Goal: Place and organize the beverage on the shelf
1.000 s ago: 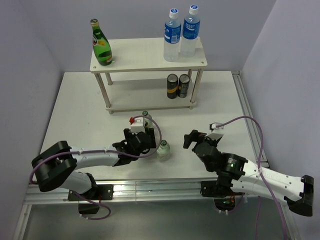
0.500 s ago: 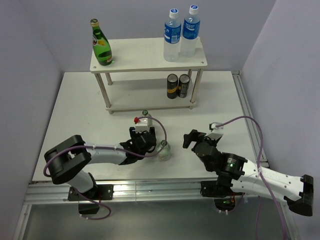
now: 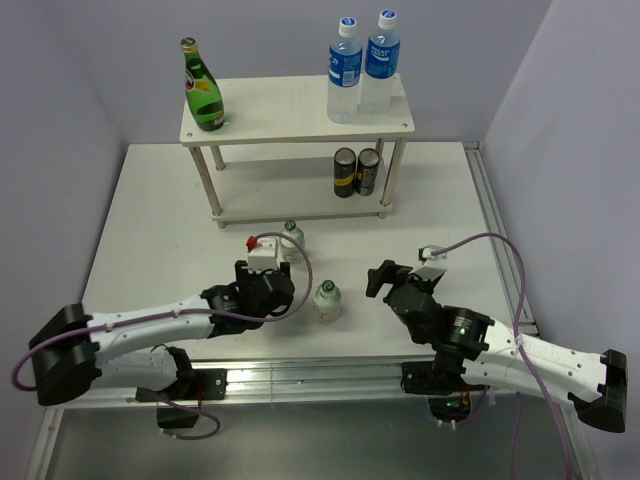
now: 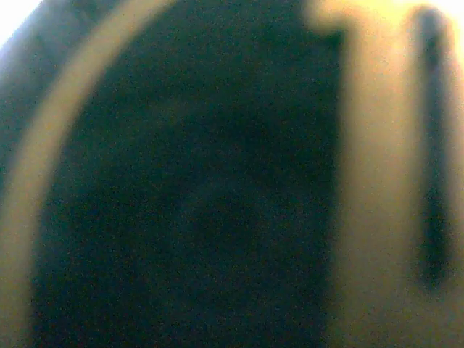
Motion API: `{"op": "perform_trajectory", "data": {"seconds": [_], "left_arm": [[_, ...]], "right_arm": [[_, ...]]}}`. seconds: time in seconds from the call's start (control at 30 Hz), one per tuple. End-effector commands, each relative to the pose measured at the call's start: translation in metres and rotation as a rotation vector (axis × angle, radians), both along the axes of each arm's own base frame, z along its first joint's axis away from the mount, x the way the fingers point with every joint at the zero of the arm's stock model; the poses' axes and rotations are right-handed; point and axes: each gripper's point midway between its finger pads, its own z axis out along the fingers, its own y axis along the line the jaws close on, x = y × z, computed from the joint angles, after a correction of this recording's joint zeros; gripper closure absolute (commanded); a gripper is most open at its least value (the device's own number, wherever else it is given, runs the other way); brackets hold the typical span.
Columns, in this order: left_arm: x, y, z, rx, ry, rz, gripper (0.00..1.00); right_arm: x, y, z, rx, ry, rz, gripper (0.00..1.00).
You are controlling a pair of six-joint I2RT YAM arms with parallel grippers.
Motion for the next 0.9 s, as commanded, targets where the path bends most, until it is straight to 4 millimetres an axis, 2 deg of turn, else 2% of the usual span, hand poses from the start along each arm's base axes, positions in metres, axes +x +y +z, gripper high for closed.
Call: {"op": "perform_trajectory", "data": {"seconds": [0.0, 0.03, 0.1, 0.13, 0.2, 0.23, 0.27, 0.3, 0.37, 0.43, 0.47, 0.57, 0.6, 0.63, 0.67, 0.7, 0.73, 0.77, 0.8, 0.83, 0.87], "left_arm": [[0.007, -0.002, 0.092, -0.154, -0.105, 0.047, 1.0], [0.009, 0.0, 0.118, -0.149, -0.136, 0.041, 1.0], [0.011, 0.006, 0.148, -0.134, -0.173, 0.041, 1.0], [0.017, 0.007, 0.181, -0.14, -0.227, 0.048, 1.0], [0.025, 0.006, 0.208, -0.124, -0.277, 0.058, 1.0], [0.03, 0.008, 0.24, -0.12, -0.329, 0.063, 1.0], [0.036, 0.005, 0.25, -0.105, -0.344, 0.061, 1.0], [0.041, 0.005, 0.282, -0.124, -0.391, 0.058, 1.0], [0.055, -0.001, 0.301, -0.119, -0.422, 0.043, 1.0], [0.075, 0.002, 0.333, -0.127, -0.478, 0.064, 1.0], [0.082, -0.001, 0.343, -0.138, -0.486, 0.05, 1.0], [0.109, 0.008, 0.373, -0.139, -0.527, 0.093, 1.0], [0.113, 0.01, 0.392, -0.161, -0.56, 0.091, 1.0], [0.122, 0.015, 0.397, -0.156, -0.572, 0.111, 1.0], [0.132, 0.01, 0.395, -0.146, -0.568, 0.11, 1.0], [0.136, 0.011, 0.411, -0.168, -0.591, 0.104, 1.0], [0.145, 0.018, 0.415, -0.163, -0.598, 0.126, 1.0], [0.156, 0.011, 0.409, -0.146, -0.585, 0.122, 1.0], [0.158, 0.016, 0.424, -0.152, -0.608, 0.132, 1.0], [0.163, 0.019, 0.426, -0.144, -0.613, 0.144, 1.0], [0.173, 0.015, 0.42, -0.124, -0.599, 0.142, 1.0]], "right_arm": [[0.004, -0.001, 0.007, 0.029, -0.034, -0.028, 0.0], [0.004, -0.001, 0.007, 0.03, -0.035, -0.028, 0.0], [0.004, -0.001, 0.007, 0.029, -0.034, -0.029, 0.0], [0.004, -0.001, 0.007, 0.027, -0.033, -0.028, 0.0], [0.004, -0.001, 0.006, 0.026, -0.033, -0.026, 0.0], [0.004, -0.001, 0.006, 0.026, -0.033, -0.027, 0.0], [0.004, -0.001, 0.006, 0.026, -0.033, -0.028, 0.0], [0.004, -0.001, 0.005, 0.026, -0.032, -0.028, 0.0], [0.004, -0.001, 0.004, 0.023, -0.031, -0.028, 0.0], [0.004, -0.001, 0.003, 0.026, -0.033, -0.028, 0.0], [0.004, -0.001, 0.003, 0.022, -0.033, -0.026, 0.0], [0.004, -0.001, 0.003, 0.026, -0.034, -0.026, 0.0], [0.004, -0.001, 0.002, 0.023, -0.034, -0.025, 0.0], [0.004, 0.0, 0.002, 0.025, -0.034, -0.025, 0.0], [0.004, 0.0, 0.002, 0.022, -0.033, -0.023, 0.0], [0.004, 0.0, 0.002, 0.024, -0.034, -0.024, 0.0], [0.004, 0.0, 0.002, 0.022, -0.034, -0.022, 0.0], [0.004, 0.001, 0.001, 0.018, -0.033, -0.02, 0.0], [0.004, 0.0, 0.001, 0.016, -0.032, -0.021, 0.0], [0.004, 0.001, 0.0, 0.014, -0.031, -0.02, 0.0], [0.004, 0.001, 0.0, 0.016, -0.032, -0.02, 0.0]]}}
